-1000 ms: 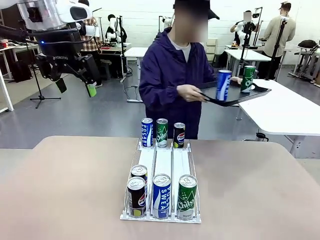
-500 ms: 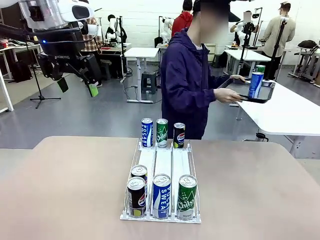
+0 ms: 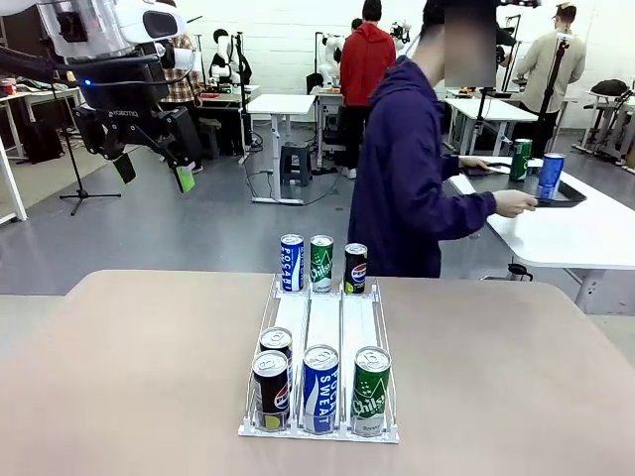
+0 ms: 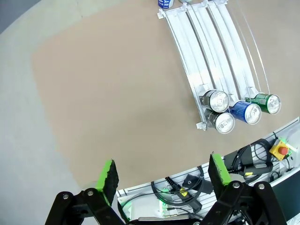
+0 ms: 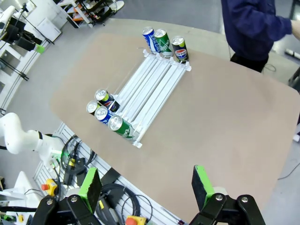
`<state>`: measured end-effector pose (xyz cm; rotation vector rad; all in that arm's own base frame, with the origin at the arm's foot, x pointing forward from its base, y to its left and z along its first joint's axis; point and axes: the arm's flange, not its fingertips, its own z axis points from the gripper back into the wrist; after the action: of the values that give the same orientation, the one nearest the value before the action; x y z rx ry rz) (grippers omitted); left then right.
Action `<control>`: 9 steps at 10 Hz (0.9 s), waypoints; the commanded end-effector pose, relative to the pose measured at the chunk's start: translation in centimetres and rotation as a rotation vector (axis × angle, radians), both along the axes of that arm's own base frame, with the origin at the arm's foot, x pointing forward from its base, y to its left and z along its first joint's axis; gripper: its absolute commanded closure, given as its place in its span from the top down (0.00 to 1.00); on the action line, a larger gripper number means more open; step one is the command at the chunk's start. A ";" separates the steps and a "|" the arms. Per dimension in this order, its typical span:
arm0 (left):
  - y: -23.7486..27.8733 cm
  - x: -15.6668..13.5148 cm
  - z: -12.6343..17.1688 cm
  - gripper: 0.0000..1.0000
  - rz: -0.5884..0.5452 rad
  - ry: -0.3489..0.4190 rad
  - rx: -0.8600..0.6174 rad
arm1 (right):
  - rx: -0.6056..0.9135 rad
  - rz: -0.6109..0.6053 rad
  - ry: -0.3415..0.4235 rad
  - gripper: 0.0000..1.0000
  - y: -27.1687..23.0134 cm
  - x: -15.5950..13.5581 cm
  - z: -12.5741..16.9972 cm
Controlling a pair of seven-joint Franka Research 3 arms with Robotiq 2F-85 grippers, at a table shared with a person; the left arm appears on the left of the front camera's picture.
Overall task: Retrieve and hand over the desired beverage to the person.
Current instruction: Place the picked can on the Handle tray extended by the person.
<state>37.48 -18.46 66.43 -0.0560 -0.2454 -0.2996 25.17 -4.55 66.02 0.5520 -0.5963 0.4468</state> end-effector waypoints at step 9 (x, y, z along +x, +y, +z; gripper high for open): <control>18.6 -4.3 -0.2 1.00 -0.387 -0.141 -0.448 | -0.006 0.013 0.001 1.00 -0.1 0.2 -0.1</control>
<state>34.57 -0.73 66.57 -0.4914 -0.4082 -0.5895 25.16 -4.57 66.04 0.5522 -0.5967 0.4466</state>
